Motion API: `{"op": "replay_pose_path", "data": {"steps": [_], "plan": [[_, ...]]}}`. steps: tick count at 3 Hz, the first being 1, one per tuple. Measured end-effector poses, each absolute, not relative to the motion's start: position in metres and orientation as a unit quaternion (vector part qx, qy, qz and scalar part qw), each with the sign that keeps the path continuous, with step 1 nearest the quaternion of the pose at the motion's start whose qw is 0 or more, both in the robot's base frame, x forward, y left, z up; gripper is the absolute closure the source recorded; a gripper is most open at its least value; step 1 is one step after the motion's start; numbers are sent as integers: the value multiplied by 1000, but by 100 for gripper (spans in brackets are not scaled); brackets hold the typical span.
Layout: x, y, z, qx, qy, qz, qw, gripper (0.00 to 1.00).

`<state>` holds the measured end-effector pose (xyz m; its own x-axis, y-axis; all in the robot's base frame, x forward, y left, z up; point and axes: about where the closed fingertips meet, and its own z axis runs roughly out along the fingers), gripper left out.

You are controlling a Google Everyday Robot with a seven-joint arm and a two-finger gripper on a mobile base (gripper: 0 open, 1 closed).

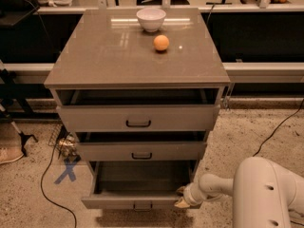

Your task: Open bottom drawer

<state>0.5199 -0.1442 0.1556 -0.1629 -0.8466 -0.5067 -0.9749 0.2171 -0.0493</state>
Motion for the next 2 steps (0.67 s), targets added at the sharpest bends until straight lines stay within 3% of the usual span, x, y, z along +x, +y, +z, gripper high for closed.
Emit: {"op": "replay_pose_path", "data": {"steps": [2], "plan": [[517,-141,153,-609,748,149,219,4]]}}
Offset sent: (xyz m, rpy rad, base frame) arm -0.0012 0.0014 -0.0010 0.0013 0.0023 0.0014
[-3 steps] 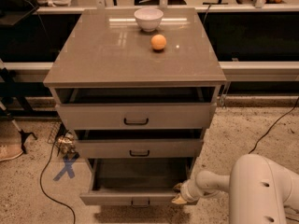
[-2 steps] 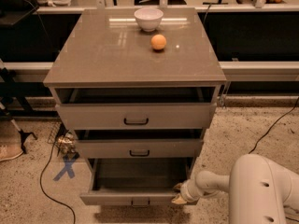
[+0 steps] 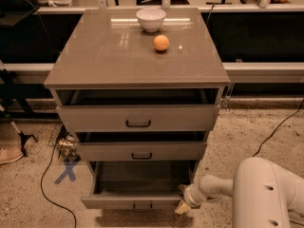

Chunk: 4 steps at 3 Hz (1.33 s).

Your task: Open bottom drawer

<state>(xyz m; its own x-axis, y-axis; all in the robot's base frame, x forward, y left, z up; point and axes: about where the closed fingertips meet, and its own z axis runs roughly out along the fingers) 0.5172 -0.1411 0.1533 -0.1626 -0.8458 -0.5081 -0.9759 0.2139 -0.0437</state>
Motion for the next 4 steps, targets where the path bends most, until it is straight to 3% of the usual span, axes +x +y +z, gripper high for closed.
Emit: {"op": "replay_pose_path", "data": {"steps": [3,4], "plan": [[484,-114,141,-664,712,140,178,0],[468,-101,143,-685,693,140,174,19]]}}
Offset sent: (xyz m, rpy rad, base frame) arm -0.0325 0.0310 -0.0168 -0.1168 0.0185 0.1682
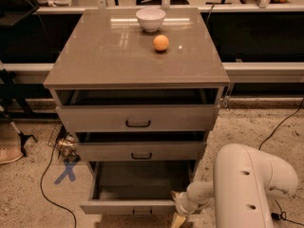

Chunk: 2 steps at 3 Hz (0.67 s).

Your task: Open bottom drawer

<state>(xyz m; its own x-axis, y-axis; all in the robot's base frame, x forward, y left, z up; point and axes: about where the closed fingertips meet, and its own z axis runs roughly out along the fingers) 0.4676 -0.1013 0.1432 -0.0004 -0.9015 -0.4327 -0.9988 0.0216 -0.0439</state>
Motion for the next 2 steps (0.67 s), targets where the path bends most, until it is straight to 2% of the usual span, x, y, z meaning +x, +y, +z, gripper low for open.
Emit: {"op": "replay_pose_path", "data": {"steps": [2], "plan": [[436,-96,152,-699,673,148,192,65]]}}
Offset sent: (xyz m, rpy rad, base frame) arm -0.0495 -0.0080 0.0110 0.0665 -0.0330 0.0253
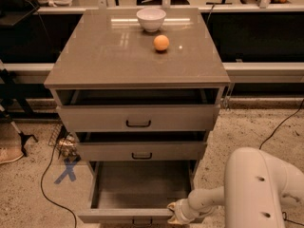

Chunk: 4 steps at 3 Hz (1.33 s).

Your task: Open bottom drawer

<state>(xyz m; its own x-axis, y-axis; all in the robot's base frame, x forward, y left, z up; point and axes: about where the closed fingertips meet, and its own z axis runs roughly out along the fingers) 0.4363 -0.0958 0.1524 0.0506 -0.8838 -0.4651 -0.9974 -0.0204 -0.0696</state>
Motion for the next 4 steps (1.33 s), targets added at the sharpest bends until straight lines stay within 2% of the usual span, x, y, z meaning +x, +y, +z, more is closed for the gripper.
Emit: {"op": "replay_pose_path", "data": {"steps": [1,2,3,4], "plan": [[420,-106,152,-686,682,149,205,89],[420,-106,152,-686,682,149,205,100],[419,-105,151,-686,682,151,204,82],[418,-104,152,-686,682,151,204,59]]}}
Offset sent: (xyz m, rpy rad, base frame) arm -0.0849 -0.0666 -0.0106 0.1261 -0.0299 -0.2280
